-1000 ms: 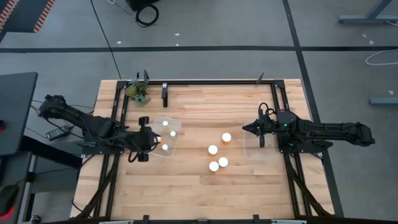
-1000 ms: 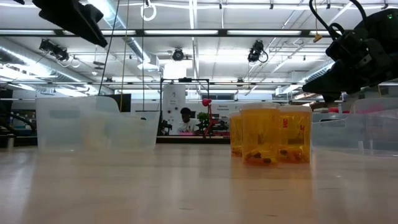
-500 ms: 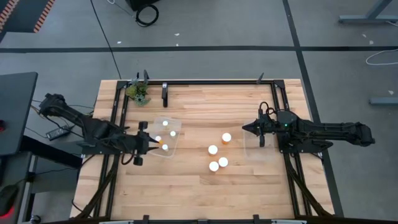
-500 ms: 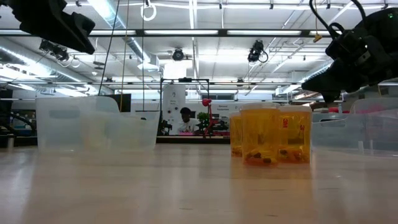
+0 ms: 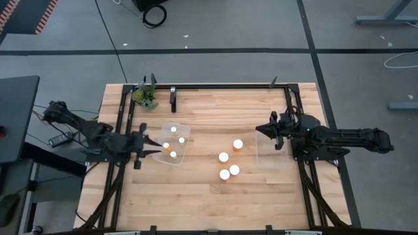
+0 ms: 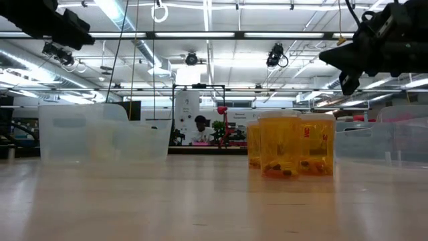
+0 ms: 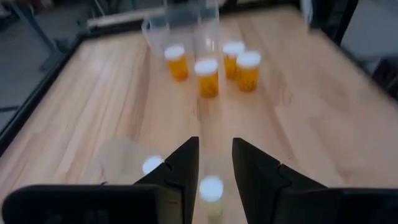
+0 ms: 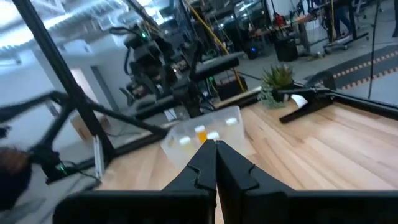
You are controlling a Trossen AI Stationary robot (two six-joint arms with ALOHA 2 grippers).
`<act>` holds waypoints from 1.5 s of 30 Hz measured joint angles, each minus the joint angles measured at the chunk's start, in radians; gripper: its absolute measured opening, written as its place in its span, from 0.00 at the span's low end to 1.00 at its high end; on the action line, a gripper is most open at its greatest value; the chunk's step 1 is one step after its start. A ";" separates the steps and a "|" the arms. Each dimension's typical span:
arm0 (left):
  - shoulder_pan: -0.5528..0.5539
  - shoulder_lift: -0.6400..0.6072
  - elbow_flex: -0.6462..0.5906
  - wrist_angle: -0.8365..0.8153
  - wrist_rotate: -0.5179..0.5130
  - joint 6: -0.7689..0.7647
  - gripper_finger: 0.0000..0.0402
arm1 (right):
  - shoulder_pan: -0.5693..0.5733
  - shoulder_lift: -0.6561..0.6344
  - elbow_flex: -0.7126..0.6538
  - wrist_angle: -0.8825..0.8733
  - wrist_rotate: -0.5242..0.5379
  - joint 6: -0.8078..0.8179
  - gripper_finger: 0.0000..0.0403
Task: Pick and place medicine bottles into bin by pill shape (circle, oval)
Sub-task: Put the orange capsule bottle into the right transparent bin
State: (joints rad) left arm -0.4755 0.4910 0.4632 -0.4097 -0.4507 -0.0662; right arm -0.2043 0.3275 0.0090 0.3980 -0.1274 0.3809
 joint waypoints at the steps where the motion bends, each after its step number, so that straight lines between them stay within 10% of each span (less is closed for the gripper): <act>1: 0.000 -0.019 -0.010 0.030 0.000 -0.004 0.26 | 0.000 0.000 0.000 0.004 0.000 0.006 0.02; 22: 0.001 -0.251 -0.250 0.293 0.003 0.010 0.16 | 0.022 0.055 0.019 -0.008 0.051 0.110 0.02; 37: 0.001 -0.390 -0.357 0.348 0.078 0.006 0.09 | 0.170 0.545 0.297 -0.011 0.180 -0.083 0.02; 45: 0.001 -0.395 -0.357 0.297 0.101 -0.036 0.09 | 0.202 0.809 0.548 -0.326 0.251 -0.118 0.07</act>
State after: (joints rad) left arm -0.4744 0.0959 0.1062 -0.1124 -0.3496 -0.1025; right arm -0.0025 1.1361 0.5569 0.0715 0.1235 0.2625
